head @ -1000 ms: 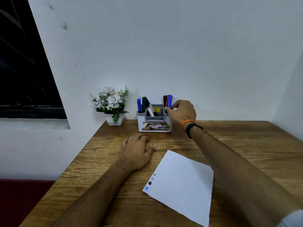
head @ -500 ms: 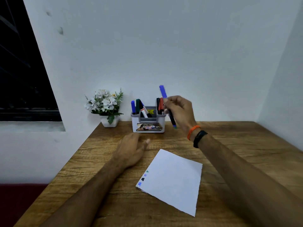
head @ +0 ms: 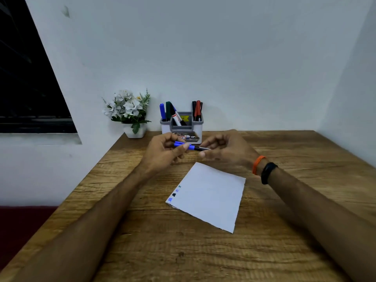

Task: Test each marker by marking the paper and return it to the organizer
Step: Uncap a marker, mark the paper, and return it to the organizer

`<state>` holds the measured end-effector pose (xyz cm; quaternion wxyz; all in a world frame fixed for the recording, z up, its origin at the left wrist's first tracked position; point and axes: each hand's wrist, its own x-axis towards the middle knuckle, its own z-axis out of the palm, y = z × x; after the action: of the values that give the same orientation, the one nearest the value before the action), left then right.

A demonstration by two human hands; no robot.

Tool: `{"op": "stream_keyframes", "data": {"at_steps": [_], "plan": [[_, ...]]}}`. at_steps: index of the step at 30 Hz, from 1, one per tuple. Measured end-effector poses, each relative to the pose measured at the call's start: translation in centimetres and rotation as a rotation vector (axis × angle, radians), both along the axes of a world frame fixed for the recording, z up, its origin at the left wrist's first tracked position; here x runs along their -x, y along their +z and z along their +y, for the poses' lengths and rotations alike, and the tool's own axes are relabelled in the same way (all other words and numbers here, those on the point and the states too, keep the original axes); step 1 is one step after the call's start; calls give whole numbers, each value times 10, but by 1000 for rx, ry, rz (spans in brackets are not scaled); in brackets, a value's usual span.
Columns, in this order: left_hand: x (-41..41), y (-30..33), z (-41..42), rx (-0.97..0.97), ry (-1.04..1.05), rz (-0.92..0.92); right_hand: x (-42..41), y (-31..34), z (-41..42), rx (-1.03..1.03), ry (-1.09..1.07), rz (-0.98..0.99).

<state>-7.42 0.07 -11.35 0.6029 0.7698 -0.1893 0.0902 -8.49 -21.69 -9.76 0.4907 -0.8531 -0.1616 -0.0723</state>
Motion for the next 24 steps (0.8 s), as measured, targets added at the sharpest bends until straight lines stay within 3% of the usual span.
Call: {"op": "stream_keyframes", "data": {"at_steps": [6, 9, 14, 18, 24], "plan": [[-2, 1, 4, -31, -94, 54, 1, 1, -8, -497, 19, 131], [2, -1, -4, -124, -131, 54, 3, -7, 4, -507, 62, 180], [6, -3, -12, -300, -145, -105, 5, -12, 19, -563, 123, 309], [11, -2, -14, -407, -161, -233, 8, -16, 24, -454, 146, 262], [12, -1, -14, -480, -150, -264, 8, -15, 27, -560, 203, 289]]}}
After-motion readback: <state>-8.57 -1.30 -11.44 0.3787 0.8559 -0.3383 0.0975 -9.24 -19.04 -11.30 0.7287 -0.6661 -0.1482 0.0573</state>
